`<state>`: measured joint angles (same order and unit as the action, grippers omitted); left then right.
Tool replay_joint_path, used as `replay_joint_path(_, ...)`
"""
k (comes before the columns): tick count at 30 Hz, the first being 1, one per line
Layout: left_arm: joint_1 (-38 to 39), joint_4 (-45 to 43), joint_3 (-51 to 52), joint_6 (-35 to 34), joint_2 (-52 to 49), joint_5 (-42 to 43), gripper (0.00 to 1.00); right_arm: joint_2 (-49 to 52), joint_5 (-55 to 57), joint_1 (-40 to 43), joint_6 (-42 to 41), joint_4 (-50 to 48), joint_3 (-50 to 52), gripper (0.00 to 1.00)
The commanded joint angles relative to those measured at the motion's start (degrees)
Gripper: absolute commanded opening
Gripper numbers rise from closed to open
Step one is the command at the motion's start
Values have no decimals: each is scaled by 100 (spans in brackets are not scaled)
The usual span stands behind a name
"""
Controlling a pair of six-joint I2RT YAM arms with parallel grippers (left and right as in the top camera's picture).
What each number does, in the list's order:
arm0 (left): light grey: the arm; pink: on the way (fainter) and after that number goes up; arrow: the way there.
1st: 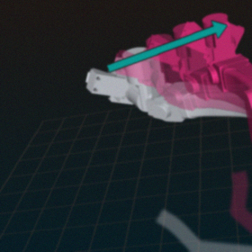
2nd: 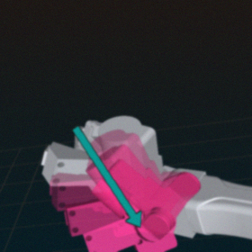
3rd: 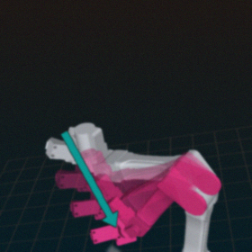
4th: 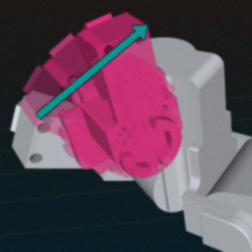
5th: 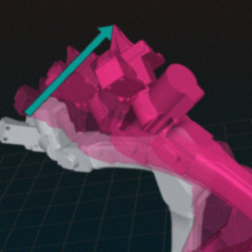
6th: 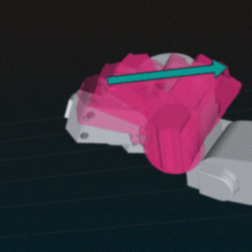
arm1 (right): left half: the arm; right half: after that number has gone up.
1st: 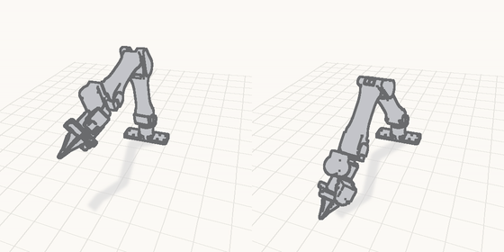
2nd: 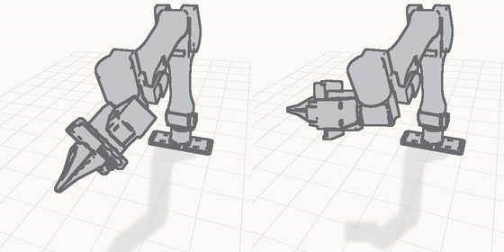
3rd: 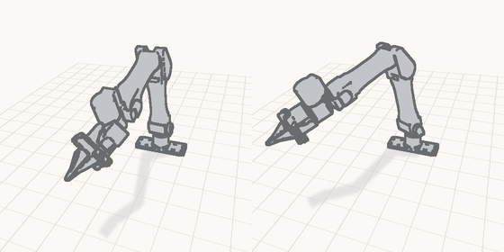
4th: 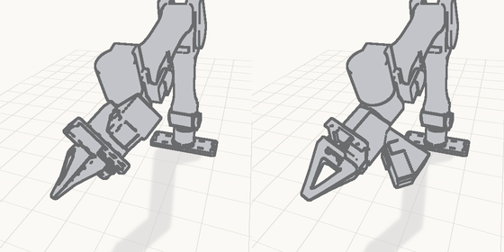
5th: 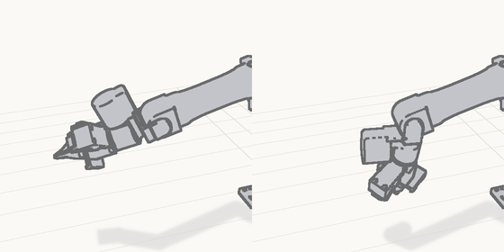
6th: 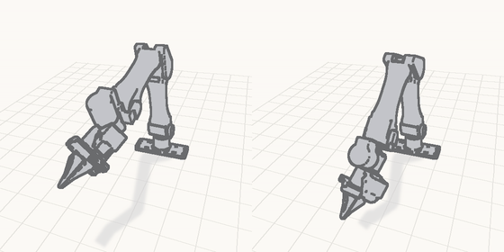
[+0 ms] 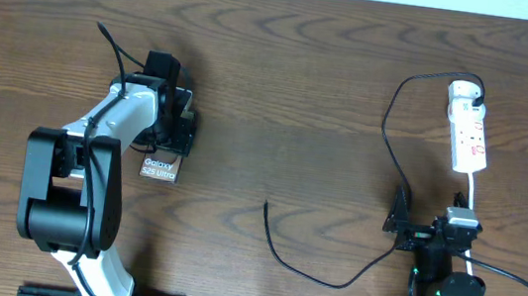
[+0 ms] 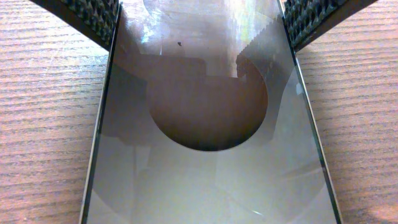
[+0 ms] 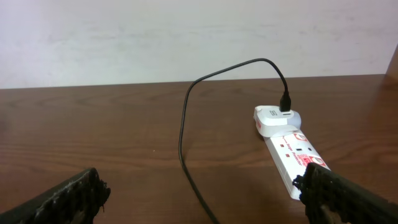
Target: Plug charger to phone and switch on socket
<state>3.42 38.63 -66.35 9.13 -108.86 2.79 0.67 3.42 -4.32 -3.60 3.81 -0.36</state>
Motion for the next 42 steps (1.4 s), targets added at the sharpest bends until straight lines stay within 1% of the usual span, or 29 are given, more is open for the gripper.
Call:
replay_joint_path(1,-50,-42,173,70,-162,-328,7,-35,4,-24,70,24,4,99)
replay_joint_path(7,-50,39,-33,68,-50,-326,7,-35,4,-24,70,24,4,99)
replay_joint_path(12,-50,186,-330,-9,391,-317,7,-35,4,-24,70,24,4,99)
replay_joint_path(19,-50,157,-494,-46,1478,461,7,-35,4,-24,70,24,4,99)
replay_joint_path(21,-50,153,-494,-210,1814,680,7,-35,4,-24,70,24,4,99)
replay_joint_path(25,-52,155,-494,-931,2461,1244,7,-35,4,-24,70,24,4,99)
replay_joint_path(31,-52,153,-494,-2179,2966,2520,7,-35,4,-24,70,24,4,99)
replay_joint_path(39,-225,39,-492,-4280,2999,4470,7,-35,4,-24,70,24,4,99)
replay_joint_path(42,-424,-151,-492,-5246,2999,5235,7,-35,4,-24,70,24,4,99)
